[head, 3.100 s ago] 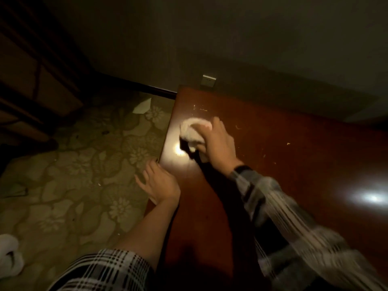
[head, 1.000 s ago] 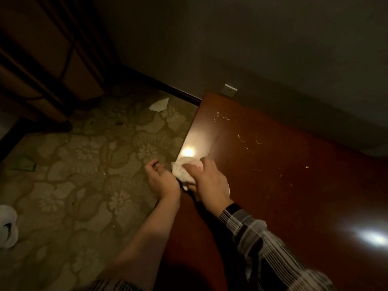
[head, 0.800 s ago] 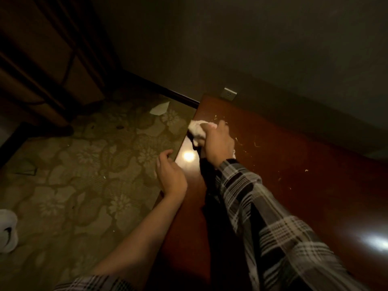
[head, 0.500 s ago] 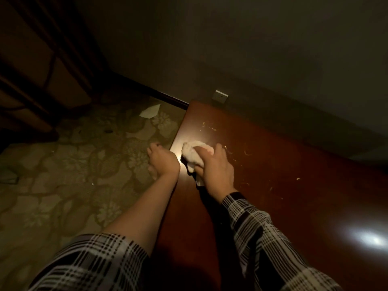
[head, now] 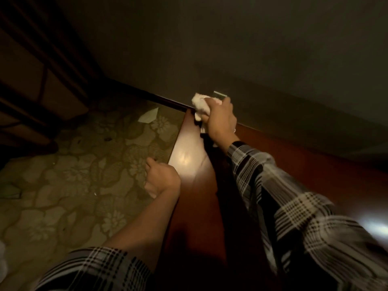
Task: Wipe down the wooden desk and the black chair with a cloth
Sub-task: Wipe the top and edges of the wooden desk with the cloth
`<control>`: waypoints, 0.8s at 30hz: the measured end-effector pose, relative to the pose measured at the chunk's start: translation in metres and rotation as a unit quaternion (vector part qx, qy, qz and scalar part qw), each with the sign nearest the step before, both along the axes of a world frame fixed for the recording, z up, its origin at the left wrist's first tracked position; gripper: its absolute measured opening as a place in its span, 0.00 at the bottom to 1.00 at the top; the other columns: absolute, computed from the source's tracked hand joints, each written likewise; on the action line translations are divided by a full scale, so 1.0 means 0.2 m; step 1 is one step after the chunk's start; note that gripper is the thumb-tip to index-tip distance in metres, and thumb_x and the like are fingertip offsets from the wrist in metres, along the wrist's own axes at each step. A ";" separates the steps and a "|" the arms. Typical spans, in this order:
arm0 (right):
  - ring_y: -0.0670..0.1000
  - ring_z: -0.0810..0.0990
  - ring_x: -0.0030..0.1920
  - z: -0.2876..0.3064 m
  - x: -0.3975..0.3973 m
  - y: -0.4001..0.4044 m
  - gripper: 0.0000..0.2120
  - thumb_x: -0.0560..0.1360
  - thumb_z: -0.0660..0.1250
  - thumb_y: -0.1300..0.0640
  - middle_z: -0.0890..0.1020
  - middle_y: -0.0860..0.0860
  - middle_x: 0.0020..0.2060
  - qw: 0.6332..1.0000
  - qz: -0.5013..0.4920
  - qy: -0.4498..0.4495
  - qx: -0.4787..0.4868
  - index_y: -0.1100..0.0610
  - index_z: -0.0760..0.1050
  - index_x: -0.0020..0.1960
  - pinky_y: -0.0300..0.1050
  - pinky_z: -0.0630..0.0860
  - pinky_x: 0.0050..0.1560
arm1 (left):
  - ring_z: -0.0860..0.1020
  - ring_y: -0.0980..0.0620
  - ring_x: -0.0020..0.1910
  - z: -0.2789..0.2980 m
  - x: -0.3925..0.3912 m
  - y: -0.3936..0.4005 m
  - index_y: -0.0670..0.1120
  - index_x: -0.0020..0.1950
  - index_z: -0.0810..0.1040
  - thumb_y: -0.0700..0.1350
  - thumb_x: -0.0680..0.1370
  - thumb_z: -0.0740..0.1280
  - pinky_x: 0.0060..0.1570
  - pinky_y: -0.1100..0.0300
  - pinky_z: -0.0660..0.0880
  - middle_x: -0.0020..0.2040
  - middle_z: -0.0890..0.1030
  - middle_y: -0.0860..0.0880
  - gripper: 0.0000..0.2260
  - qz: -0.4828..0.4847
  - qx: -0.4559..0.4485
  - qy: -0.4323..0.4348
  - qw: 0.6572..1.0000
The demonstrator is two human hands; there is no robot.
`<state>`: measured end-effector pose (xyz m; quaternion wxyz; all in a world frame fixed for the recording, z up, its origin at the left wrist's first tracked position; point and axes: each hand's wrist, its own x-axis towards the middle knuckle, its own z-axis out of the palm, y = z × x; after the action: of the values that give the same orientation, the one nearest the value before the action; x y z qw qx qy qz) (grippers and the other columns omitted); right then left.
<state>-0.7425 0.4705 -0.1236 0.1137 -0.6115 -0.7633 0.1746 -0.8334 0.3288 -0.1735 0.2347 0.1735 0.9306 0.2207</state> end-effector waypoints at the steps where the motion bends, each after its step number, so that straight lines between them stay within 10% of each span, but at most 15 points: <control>1: 0.58 0.76 0.53 0.00 -0.01 -0.07 0.16 0.74 0.62 0.43 0.74 0.55 0.57 1.000 0.011 -0.014 0.026 0.46 0.71 0.60 0.53 0.76 0.48 | 0.73 0.40 0.59 0.00 0.00 0.00 0.42 0.63 0.69 0.40 0.79 0.53 0.51 0.47 0.68 0.62 0.73 0.41 0.14 -0.001 0.002 -0.002 1.000; 4: 0.58 0.82 0.40 -0.06 -0.05 -0.37 0.13 0.70 0.65 0.39 0.80 0.51 0.46 0.997 0.073 0.016 0.026 0.44 0.72 0.50 0.58 0.78 0.32 | 0.72 0.40 0.60 0.01 0.00 0.00 0.42 0.63 0.69 0.40 0.79 0.53 0.52 0.47 0.68 0.63 0.73 0.42 0.14 0.000 -0.002 -0.009 1.000; 6: 0.55 0.76 0.51 -0.07 -0.08 -0.52 0.15 0.72 0.67 0.47 0.74 0.51 0.51 0.982 0.190 0.007 0.008 0.44 0.73 0.58 0.49 0.71 0.35 | 0.72 0.41 0.61 0.01 0.00 0.00 0.43 0.63 0.68 0.41 0.79 0.53 0.52 0.48 0.68 0.63 0.73 0.42 0.13 -0.004 -0.007 -0.009 1.000; 17: 0.59 0.69 0.62 -0.03 -0.03 0.19 0.18 0.77 0.63 0.52 0.67 0.57 0.61 0.999 -0.034 -0.024 -0.018 0.47 0.70 0.67 0.51 0.71 0.57 | 0.72 0.43 0.58 -0.02 0.01 -0.01 0.41 0.63 0.68 0.39 0.80 0.53 0.44 0.54 0.62 0.62 0.73 0.42 0.12 -0.017 0.005 0.016 1.000; 24: 0.56 0.68 0.60 -0.01 -0.08 -0.40 0.20 0.76 0.65 0.52 0.69 0.56 0.59 0.997 0.069 0.029 -0.004 0.48 0.70 0.67 0.46 0.67 0.49 | 0.70 0.42 0.61 0.01 0.02 0.00 0.41 0.62 0.69 0.39 0.80 0.53 0.50 0.48 0.67 0.62 0.74 0.41 0.12 -0.006 0.013 0.011 1.000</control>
<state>-0.7577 0.3895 -0.1254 0.1210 -0.5520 -0.7995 0.2034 -0.8297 0.3292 -0.1712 0.2233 0.1843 0.9293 0.2292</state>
